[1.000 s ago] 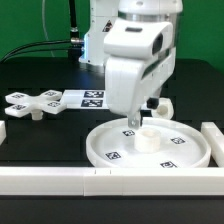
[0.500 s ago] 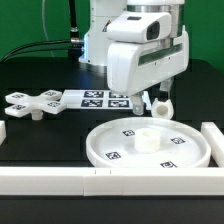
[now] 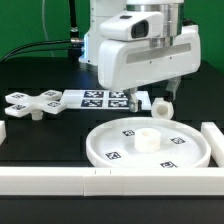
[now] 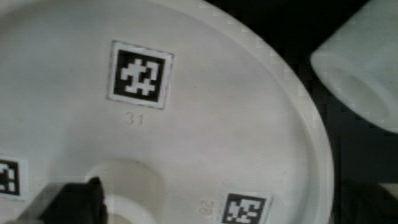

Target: Assemble round table

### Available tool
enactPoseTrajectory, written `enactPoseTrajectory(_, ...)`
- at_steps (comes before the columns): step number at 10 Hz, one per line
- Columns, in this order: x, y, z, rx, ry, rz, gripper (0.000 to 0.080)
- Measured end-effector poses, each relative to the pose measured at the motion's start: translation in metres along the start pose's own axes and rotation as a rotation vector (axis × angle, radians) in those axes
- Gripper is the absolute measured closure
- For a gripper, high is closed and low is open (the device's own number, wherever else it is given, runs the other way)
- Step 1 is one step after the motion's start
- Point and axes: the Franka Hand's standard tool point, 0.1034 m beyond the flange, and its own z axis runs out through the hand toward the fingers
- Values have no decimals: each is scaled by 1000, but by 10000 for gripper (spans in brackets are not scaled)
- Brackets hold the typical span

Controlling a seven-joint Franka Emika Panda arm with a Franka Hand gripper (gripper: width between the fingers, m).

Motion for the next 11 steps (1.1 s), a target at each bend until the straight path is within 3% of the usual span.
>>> enactPoseTrajectory(2,-4,-3,6,31,-8,214,151)
enactPoseTrajectory(8,-3,-9,9,59,-5,618,151)
enactPoseTrajectory(10,-8,-30,13,61,-54,651,151)
enactPoseTrajectory(11,-7,-30,12,63,-50,643,151)
